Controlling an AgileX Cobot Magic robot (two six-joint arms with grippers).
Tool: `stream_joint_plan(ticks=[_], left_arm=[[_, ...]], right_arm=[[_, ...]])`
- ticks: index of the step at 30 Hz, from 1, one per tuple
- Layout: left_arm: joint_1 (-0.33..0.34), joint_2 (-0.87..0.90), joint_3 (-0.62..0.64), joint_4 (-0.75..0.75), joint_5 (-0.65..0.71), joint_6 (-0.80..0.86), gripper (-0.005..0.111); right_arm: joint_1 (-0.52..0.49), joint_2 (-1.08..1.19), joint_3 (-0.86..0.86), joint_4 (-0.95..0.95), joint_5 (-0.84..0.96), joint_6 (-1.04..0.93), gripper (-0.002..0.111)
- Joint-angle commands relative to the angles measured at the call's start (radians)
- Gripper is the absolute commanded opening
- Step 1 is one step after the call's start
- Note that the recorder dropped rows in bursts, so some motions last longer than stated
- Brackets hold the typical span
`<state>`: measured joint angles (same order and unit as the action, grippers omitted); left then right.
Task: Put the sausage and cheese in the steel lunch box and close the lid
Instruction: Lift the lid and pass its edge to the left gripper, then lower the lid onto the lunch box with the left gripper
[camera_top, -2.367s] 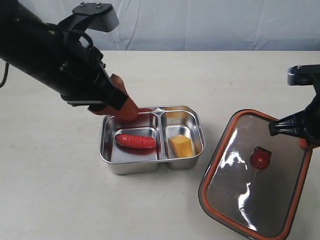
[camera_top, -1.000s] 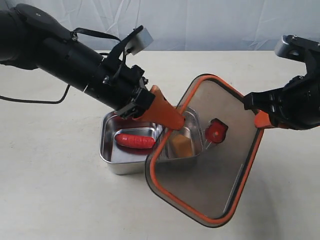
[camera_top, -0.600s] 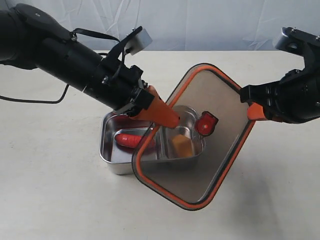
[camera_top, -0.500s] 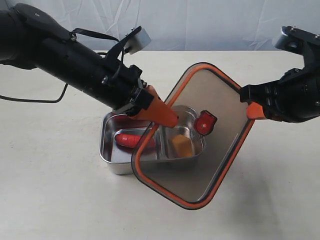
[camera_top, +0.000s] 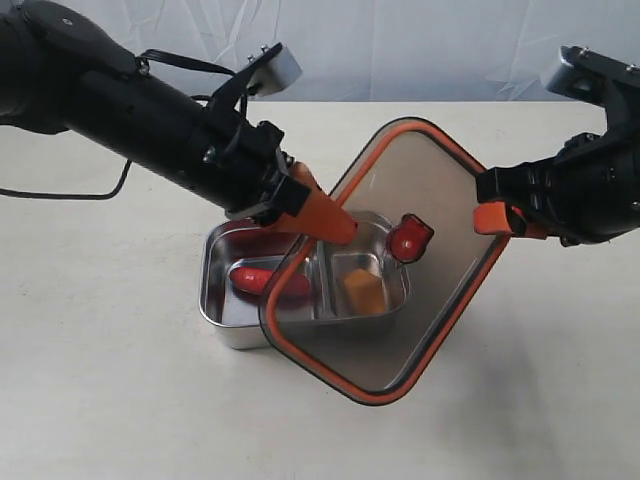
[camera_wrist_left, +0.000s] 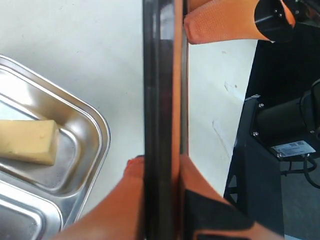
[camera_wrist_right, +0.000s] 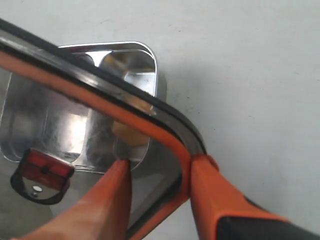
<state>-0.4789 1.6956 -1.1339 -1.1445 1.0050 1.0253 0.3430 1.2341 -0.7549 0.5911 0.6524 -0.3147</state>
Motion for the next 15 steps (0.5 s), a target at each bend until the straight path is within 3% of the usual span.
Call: stream_joint_plan(ticks=[1, 9, 15], left_arm=[[-0.001, -0.057, 0.002, -0.009, -0.039, 0.003, 0.0], [-0.001, -0.178, 0.002, 0.065, -0.217, -0.029, 0.0], [-0.001, -0.275, 0.002, 0.338, -0.382, -0.123, 0.0]], right_arm=[[-0.004, -0.086, -0.001, -0.027, -0.024, -0.007, 0.039], [-0.004, -0.285, -0.001, -0.179, -0.033, 0.09, 0.039], [-0.004, -0.398, -0.001, -0.242, -0.009, 0.136, 0.039]])
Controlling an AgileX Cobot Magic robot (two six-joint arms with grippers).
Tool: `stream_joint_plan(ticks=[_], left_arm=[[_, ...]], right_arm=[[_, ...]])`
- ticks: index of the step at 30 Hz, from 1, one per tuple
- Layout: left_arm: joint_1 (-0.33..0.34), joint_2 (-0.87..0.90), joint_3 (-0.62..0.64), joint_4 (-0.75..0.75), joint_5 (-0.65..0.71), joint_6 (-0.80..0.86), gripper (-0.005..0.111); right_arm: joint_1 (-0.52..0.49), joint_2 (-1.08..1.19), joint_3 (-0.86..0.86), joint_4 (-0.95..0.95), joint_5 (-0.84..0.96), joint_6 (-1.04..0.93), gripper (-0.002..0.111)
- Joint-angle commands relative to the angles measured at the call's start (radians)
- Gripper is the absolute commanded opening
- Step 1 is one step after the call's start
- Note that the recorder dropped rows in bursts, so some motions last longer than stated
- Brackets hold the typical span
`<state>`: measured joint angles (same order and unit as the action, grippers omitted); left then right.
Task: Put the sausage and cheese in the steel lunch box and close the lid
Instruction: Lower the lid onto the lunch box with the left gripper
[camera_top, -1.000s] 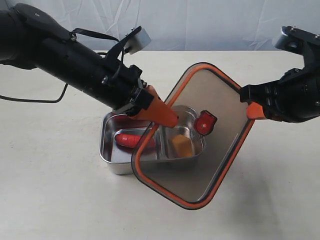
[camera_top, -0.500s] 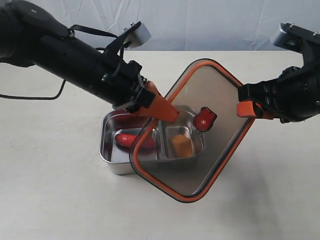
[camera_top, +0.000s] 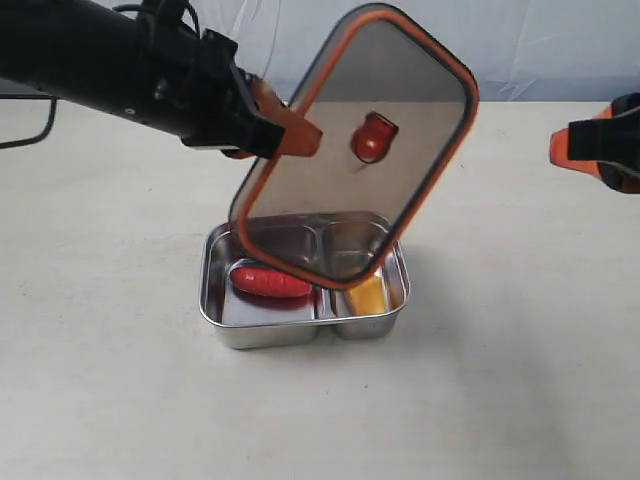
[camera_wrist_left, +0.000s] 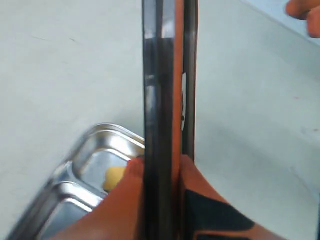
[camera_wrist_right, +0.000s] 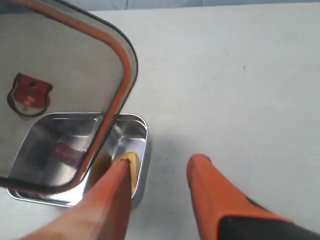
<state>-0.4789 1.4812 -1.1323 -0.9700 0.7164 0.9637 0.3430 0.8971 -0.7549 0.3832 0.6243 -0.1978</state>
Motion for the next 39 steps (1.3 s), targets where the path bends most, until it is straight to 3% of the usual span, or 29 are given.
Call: stream_joint_plan(ticks=[1, 7, 10, 15, 21, 32, 39], left_arm=[[-0.001, -0.075, 0.001, 0.231, -0.118, -0.098, 0.0], [-0.008, -0.116, 0.001, 0.566, -0.139, -0.262, 0.0], [-0.06, -0.118, 0.001, 0.811, -0.135, -0.375, 0.0], [-0.219, -0.106, 0.001, 1.293, -0.128, -0.723, 0.0], [-0.407, -0.054, 0.038, 1.77, -0.045, -1.094, 0.0], [-0.628, 0.09, 0.118, 2.199, 0.157, -1.445, 0.0], [-0.691, 0.147, 0.136, 2.239, 0.181, -1.488, 0.0]], right_arm=[[-0.004, -0.074, -0.001, -0.034, 0.027, 0.019, 0.039], [-0.004, -0.104, -0.001, -0.034, 0.056, 0.019, 0.039], [-0.004, -0.104, -0.001, -0.034, 0.052, 0.021, 0.039], [-0.004, -0.104, -0.001, -0.034, 0.052, 0.021, 0.039], [-0.004, -0.104, -0.001, -0.034, 0.064, 0.021, 0.039], [-0.004, -0.104, -0.001, -0.048, 0.109, 0.021, 0.039], [-0.004, -0.104, -0.001, -0.064, 0.114, 0.023, 0.039]])
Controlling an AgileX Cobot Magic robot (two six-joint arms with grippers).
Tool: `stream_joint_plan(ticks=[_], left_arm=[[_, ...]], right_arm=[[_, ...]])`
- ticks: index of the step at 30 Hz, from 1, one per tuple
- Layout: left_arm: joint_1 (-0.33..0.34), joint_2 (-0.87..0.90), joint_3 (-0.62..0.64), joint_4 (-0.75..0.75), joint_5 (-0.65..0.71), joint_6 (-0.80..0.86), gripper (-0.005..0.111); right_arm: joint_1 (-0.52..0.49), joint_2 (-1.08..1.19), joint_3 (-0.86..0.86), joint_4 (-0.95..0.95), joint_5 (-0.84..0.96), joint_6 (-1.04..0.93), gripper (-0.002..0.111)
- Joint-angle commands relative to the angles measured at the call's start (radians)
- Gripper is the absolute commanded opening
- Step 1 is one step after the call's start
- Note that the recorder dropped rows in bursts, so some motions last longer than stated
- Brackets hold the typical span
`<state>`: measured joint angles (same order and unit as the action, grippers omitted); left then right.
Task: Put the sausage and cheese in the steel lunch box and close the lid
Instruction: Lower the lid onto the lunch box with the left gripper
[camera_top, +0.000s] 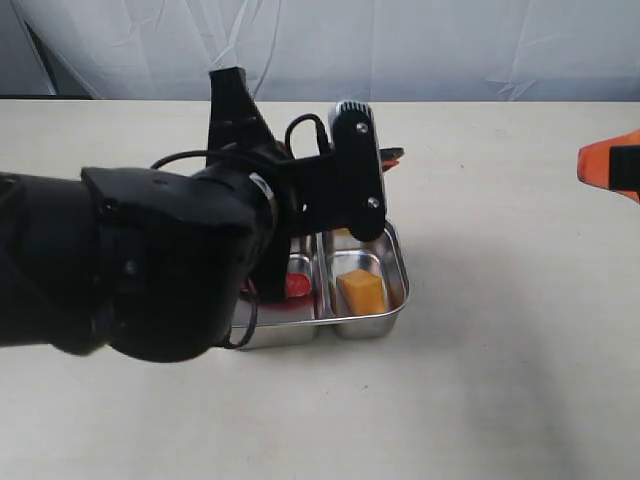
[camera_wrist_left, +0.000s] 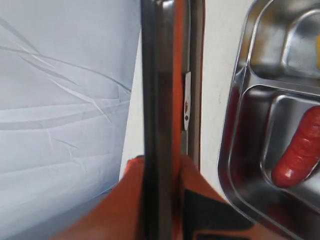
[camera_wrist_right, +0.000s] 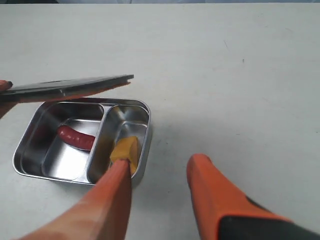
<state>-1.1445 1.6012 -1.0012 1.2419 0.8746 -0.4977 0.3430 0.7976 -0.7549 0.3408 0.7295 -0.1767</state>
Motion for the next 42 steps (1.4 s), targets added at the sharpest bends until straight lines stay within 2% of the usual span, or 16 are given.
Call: stream_joint_plan(ticks=[1, 17, 29, 31, 34, 38, 42], left_arm=[[-0.027, 0.034, 0.005, 0.027, 0.025, -0.026, 0.0], [-0.034, 0.088, 0.007, 0.066, -0.013, -0.048, 0.0], [-0.039, 0.134, 0.007, 0.037, -0.008, -0.048, 0.0], [-0.056, 0.134, 0.007, 0.078, 0.036, -0.058, 0.0], [-0.104, 0.136, 0.007, 0.218, 0.138, -0.13, 0.0], [-0.143, 0.138, 0.007, 0.132, 0.143, -0.13, 0.0], [-0.143, 0.138, 0.024, 0.108, 0.145, -0.13, 0.0]], right_arm=[[-0.004, -0.004, -0.001, -0.021, 0.015, 0.001, 0.039], [-0.004, -0.004, -0.001, -0.029, 0.026, 0.001, 0.039], [-0.004, -0.004, -0.001, -0.056, 0.028, 0.004, 0.039], [-0.004, -0.004, -0.001, -0.056, 0.028, 0.004, 0.039], [-0.004, -0.004, -0.001, -0.06, 0.031, 0.004, 0.039], [-0.004, -0.004, -0.001, -0.063, 0.048, 0.004, 0.039], [-0.004, -0.004, -0.001, -0.054, 0.053, 0.004, 0.039]])
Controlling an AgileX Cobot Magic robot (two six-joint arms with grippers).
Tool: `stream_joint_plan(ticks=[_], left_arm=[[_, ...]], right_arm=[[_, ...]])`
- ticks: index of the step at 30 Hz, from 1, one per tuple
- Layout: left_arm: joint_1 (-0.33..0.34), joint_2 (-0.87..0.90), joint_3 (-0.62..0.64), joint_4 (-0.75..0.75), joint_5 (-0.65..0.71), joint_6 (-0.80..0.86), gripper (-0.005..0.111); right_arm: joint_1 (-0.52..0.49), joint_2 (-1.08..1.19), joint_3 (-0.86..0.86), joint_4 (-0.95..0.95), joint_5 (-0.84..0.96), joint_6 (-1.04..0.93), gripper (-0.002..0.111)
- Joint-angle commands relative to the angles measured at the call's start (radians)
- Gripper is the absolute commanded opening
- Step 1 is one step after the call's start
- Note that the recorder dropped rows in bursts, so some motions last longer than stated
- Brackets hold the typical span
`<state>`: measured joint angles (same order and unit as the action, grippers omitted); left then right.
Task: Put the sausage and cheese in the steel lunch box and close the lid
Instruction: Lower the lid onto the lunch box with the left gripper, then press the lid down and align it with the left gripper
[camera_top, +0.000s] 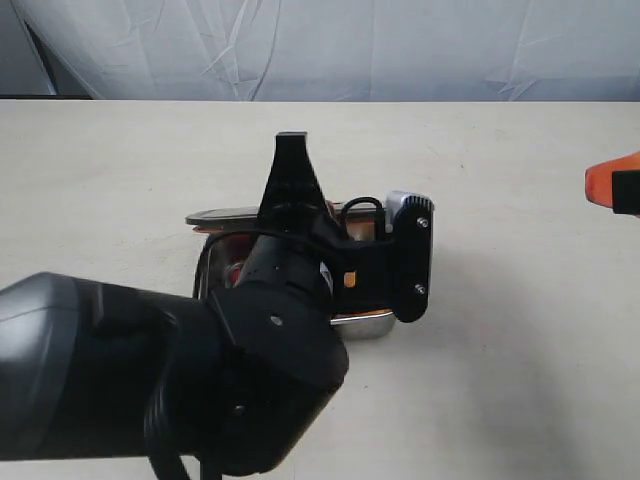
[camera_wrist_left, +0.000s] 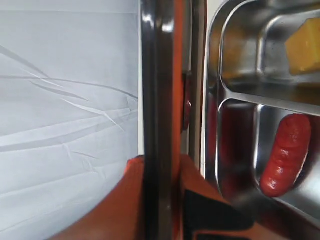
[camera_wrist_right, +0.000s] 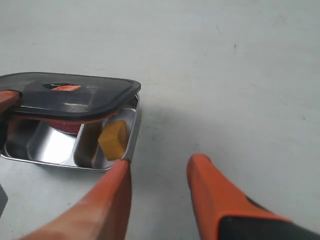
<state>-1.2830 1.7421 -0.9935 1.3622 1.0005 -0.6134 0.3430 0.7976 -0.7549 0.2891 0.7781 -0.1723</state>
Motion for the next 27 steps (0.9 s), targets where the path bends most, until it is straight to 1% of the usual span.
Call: stream_joint_plan(ticks=[1, 3, 6, 9, 16, 23, 25, 27], left_arm=[[-0.005, -0.003, 0.029, -0.024, 0.019, -0.015, 0.0], [-0.005, -0.003, 0.075, -0.044, 0.003, -0.017, 0.0], [-0.005, -0.003, 0.144, -0.048, -0.043, -0.07, 0.0], [-0.005, -0.003, 0.172, -0.048, -0.081, -0.091, 0.0], [-0.005, -0.003, 0.184, -0.057, -0.153, -0.093, 0.0], [-0.005, -0.003, 0.184, -0.141, -0.221, -0.082, 0.0], [-0.005, -0.003, 0.184, -0.141, -0.233, -0.082, 0.003], [-0.005, -0.003, 0.184, -0.141, -0.235, -0.082, 0.008]], right_arm=[[-0.004, -0.004, -0.001, -0.001, 0.007, 0.0, 0.039], [-0.004, -0.004, -0.001, -0.001, 0.007, 0.0, 0.039], [-0.004, -0.004, -0.001, -0.001, 0.007, 0.0, 0.039], [-0.004, -0.004, -0.001, -0.001, 0.007, 0.0, 0.039], [-0.004, -0.004, -0.001, 0.006, 0.003, 0.0, 0.039], [-0.004, -0.004, -0.001, 0.006, 0.003, 0.0, 0.039], [-0.004, -0.004, -0.001, 0.006, 0.003, 0.0, 0.039], [-0.004, -0.004, -0.001, 0.006, 0.003, 0.0, 0.039]])
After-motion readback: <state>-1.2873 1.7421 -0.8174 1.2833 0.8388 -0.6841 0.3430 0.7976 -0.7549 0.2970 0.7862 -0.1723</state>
